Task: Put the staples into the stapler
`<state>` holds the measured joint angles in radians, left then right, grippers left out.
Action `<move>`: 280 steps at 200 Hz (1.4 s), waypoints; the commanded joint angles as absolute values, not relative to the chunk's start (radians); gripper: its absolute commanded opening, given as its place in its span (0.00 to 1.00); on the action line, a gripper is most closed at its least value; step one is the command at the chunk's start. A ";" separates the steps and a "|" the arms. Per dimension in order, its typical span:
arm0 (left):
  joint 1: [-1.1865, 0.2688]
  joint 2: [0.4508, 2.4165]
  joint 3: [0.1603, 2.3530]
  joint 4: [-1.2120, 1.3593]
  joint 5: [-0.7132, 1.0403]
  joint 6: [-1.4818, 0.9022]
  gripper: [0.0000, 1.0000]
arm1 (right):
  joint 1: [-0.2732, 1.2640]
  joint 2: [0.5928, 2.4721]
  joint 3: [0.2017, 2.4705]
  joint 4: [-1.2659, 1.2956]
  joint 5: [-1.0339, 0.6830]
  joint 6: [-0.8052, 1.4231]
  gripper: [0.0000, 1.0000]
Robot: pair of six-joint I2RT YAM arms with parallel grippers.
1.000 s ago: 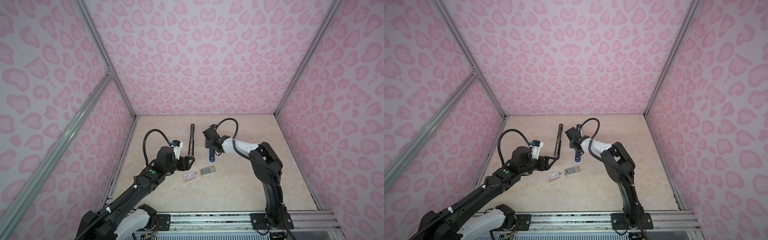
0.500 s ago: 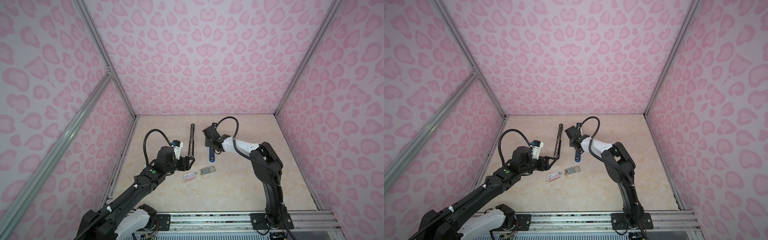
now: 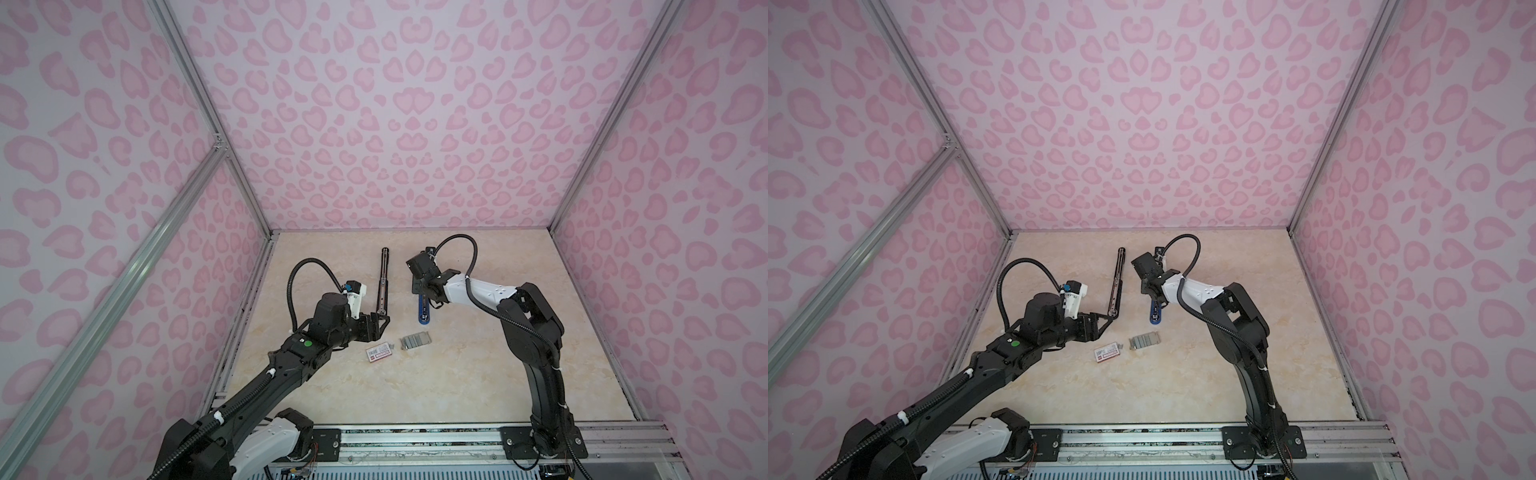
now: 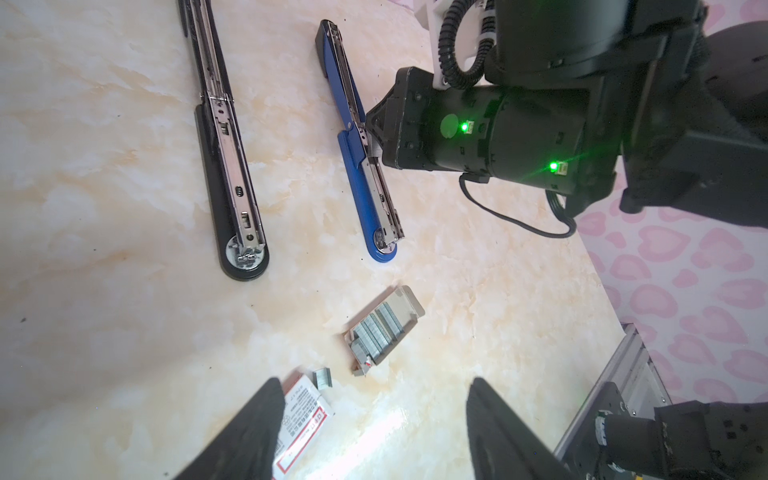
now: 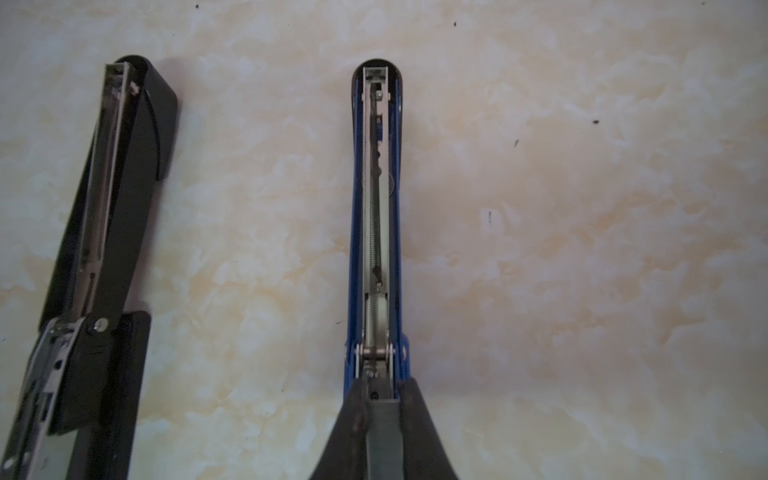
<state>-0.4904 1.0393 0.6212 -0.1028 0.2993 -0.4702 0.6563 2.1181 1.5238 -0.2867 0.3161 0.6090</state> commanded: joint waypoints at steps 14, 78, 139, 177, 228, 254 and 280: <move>-0.489 1.040 0.620 -0.081 0.307 -0.469 0.72 | 0.657 2.102 1.529 -0.297 0.332 0.600 0.16; -0.491 1.045 0.617 -0.077 0.310 -0.468 0.72 | 0.660 2.133 1.549 -0.308 0.326 0.602 0.15; -0.491 1.039 0.611 -0.078 0.305 -0.467 0.72 | 0.664 2.140 1.533 -0.303 0.327 0.609 0.16; -0.491 1.035 0.610 -0.080 0.304 -0.468 0.72 | 0.669 2.138 1.528 -0.304 0.328 0.611 0.17; -0.491 1.032 0.607 -0.082 0.304 -0.468 0.72 | 0.674 2.123 1.531 -0.315 0.339 0.613 0.30; -0.491 1.031 0.610 -0.082 0.304 -0.467 0.72 | 0.670 2.099 1.536 -0.313 0.342 0.596 0.31; -0.491 1.036 0.614 -0.081 0.306 -0.468 0.72 | 0.646 2.112 1.567 -0.326 0.261 0.577 0.35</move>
<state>-0.4911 1.0348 0.6102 -0.1028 0.2996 -0.4702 0.6640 2.0995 1.5429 -0.3069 0.3149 0.6029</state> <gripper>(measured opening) 0.718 0.325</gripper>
